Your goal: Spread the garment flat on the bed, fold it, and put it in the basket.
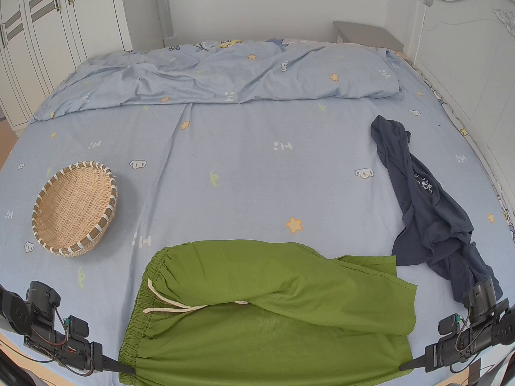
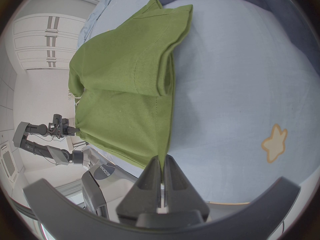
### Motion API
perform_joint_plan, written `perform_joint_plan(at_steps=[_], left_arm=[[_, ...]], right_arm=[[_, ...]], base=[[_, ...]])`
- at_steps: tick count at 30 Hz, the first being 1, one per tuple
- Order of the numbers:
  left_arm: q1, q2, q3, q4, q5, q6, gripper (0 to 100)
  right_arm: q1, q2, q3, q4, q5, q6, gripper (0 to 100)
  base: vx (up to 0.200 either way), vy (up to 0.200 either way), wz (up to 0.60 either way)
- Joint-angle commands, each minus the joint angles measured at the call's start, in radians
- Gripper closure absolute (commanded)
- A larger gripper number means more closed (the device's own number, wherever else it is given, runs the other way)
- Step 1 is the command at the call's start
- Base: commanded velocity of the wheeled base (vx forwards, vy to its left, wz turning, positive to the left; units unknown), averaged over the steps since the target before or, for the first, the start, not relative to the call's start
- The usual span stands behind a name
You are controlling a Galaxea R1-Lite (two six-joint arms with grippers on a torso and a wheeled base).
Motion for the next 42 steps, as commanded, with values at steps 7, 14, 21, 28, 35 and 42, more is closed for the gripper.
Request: perform_joint_plan(at_steps=[7, 14, 21, 28, 35, 42], left_arm=[[-0.014, 0.019, 0.015, -0.003, 0.006, 0.0, 100], [-0.014, 0.035, 0.016, -0.006, 0.006, 0.002, 100], [-0.012, 0.029, 0.015, -0.006, 0.003, 0.01, 0], [0.006, -0.174, -0.002, 0.062, -0.008, -0.018, 0], [-0.005, -0.462, -0.215, 0.237, -0.066, -0.227, 0], [-0.15, -0.336, -0.544, 0.229, -0.074, -0.455, 0]], right_arm=[[-0.001, 0.028, 0.015, -0.003, -0.004, -0.028, 100], [0.0, 0.042, 0.017, -0.02, -0.004, -0.028, 100], [-0.006, 0.04, 0.017, -0.022, 0.001, -0.028, 0], [-0.05, -0.032, 0.018, -0.037, 0.027, -0.022, 0], [-0.142, -0.297, -0.005, -0.039, 0.055, -0.014, 0], [-0.181, -0.486, -0.141, -0.025, 0.047, -0.014, 0]], base=[[0.0, 0.0, 0.0], [0.0, 0.0, 0.0], [0.0, 0.0, 0.0], [0.0, 0.0, 0.0], [0.0, 0.0, 0.0], [0.0, 0.0, 0.0]])
